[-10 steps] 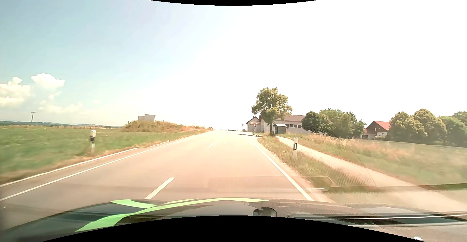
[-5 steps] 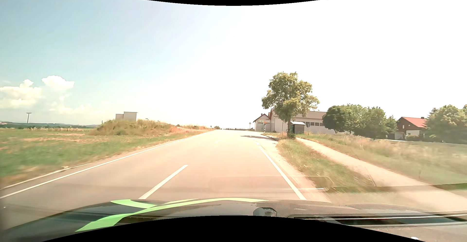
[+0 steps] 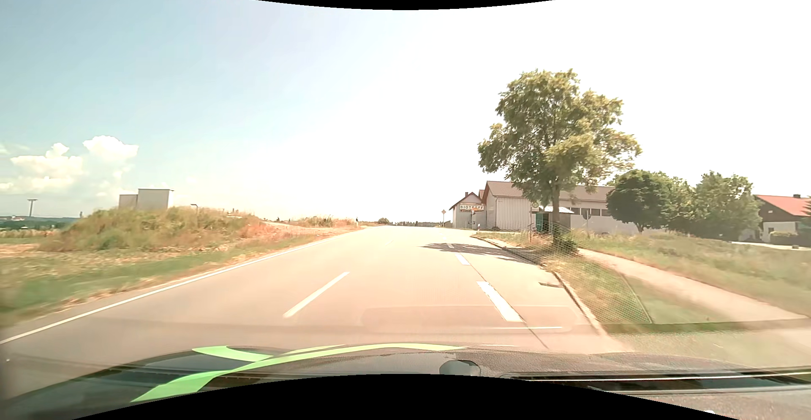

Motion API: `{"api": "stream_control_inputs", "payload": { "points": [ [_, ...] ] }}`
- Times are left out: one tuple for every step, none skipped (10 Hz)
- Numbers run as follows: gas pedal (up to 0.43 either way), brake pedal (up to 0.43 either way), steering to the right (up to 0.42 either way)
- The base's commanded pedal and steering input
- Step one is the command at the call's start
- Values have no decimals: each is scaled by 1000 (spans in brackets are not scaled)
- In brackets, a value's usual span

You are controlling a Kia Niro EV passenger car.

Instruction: Follow the waypoints while adhering to traffic rules and regulations

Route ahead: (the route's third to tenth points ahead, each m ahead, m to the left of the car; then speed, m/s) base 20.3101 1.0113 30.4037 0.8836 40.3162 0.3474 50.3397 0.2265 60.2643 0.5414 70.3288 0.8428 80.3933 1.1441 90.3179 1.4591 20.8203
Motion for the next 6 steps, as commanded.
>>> {"api": "stream_control_inputs", "payload": {
  "points": [
    [260, 0, -7],
    [240, 0, -6],
    [209, 0, -6],
    [197, 0, -6],
    [189, 0, -6],
    [177, 0, -5]
  ]
}}
